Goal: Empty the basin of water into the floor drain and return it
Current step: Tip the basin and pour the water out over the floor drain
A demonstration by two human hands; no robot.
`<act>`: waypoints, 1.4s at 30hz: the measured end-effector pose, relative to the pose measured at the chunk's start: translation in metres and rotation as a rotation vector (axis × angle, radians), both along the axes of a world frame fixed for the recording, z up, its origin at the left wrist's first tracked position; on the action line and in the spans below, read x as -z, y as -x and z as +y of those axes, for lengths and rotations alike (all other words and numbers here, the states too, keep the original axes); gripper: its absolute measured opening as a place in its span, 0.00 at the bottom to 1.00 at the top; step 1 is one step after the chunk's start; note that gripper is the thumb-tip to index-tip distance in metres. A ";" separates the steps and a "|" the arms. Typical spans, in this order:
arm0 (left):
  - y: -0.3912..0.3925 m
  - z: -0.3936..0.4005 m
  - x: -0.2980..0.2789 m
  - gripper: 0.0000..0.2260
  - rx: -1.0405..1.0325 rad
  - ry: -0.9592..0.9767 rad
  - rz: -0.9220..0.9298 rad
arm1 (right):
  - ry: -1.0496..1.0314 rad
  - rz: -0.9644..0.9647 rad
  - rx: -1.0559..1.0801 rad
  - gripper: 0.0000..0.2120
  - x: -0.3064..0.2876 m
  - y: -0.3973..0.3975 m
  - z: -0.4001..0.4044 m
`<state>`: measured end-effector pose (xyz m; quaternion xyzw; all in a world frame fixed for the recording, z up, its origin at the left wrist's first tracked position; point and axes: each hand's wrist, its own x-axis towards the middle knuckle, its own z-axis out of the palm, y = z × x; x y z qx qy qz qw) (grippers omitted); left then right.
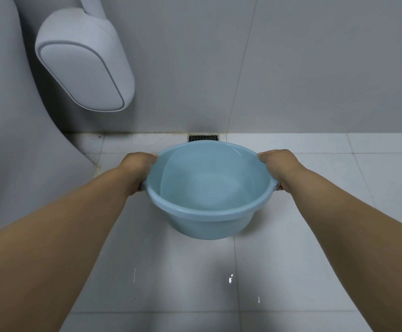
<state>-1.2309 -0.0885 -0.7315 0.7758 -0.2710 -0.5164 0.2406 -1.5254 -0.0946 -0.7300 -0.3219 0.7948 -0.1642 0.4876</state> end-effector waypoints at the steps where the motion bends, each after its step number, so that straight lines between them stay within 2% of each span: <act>1: 0.000 0.000 0.000 0.13 0.001 -0.002 0.001 | 0.009 0.012 -0.028 0.07 0.000 0.001 0.000; 4: 0.001 0.000 -0.001 0.12 -0.007 -0.008 0.004 | 0.064 0.069 -0.106 0.02 -0.001 0.002 0.001; 9: 0.001 0.000 -0.003 0.12 -0.013 -0.018 0.008 | 0.002 0.042 -0.066 0.07 0.001 0.000 -0.001; 15: 0.001 0.000 -0.003 0.12 -0.006 -0.023 -0.005 | -0.004 -0.003 0.014 0.06 0.000 0.000 -0.001; 33: 0.002 -0.001 -0.003 0.11 0.006 -0.017 -0.002 | -0.002 0.001 0.007 0.06 -0.001 0.001 -0.001; 37: 0.001 -0.002 -0.003 0.11 -0.004 -0.024 0.005 | -0.001 0.002 -0.006 0.09 0.001 0.002 -0.002; 42: 0.001 -0.002 -0.003 0.11 0.000 -0.027 0.000 | -0.005 -0.002 0.009 0.07 0.000 0.002 -0.002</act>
